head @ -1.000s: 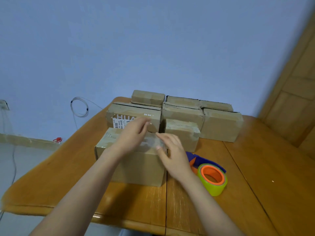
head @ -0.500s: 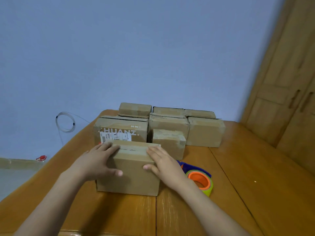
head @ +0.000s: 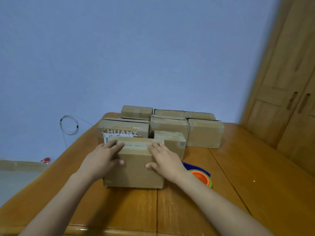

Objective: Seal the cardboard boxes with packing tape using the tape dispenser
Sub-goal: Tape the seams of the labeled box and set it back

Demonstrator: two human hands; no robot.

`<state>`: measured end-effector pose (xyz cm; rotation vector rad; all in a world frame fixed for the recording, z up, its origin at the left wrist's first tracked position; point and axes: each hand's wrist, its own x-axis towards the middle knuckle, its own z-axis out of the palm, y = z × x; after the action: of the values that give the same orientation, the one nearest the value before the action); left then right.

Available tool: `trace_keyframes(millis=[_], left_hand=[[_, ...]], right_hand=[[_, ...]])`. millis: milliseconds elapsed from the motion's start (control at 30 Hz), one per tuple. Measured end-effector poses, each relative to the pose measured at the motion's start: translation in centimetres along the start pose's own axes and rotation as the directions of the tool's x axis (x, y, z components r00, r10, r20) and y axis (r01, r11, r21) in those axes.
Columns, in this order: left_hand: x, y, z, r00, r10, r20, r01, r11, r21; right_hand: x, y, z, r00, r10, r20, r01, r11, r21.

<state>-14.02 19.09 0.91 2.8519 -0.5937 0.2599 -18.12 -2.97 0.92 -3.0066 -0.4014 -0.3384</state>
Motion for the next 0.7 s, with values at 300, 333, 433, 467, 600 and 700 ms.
trace_keyframes(millis=[300,333,433,467,600,700], left_hand=[[3.0,5.8,-6.3,0.983,0.106,-0.153,-0.106,0.994,0.009],[3.8,7.0,-6.5,0.982,0.116,-0.151,-0.117,0.993,0.002],[6.0,11.0,-6.4,0.981,0.142,-0.133,-0.143,0.990,0.006],[6.7,12.3,-6.2,0.979,0.156,-0.134,-0.158,0.987,0.001],[9.6,16.8,-4.6,0.964,0.236,-0.120,-0.238,0.971,-0.004],[11.8,20.0,-3.4,0.954,0.284,-0.094,-0.284,0.959,0.014]], right_hand=[[0.2,4.5,-8.4,0.987,-0.008,-0.163,-0.012,0.993,-0.121],[0.0,5.5,-9.2,0.986,0.004,-0.168,-0.028,0.990,-0.139],[-1.0,8.6,-11.1,0.984,0.069,-0.164,-0.102,0.973,-0.206],[-1.4,9.7,-11.5,0.982,0.097,-0.159,-0.131,0.965,-0.226],[-3.0,14.0,-12.6,0.969,0.201,-0.146,-0.235,0.930,-0.282],[-4.2,16.9,-13.3,0.954,0.258,-0.151,-0.295,0.896,-0.331]])
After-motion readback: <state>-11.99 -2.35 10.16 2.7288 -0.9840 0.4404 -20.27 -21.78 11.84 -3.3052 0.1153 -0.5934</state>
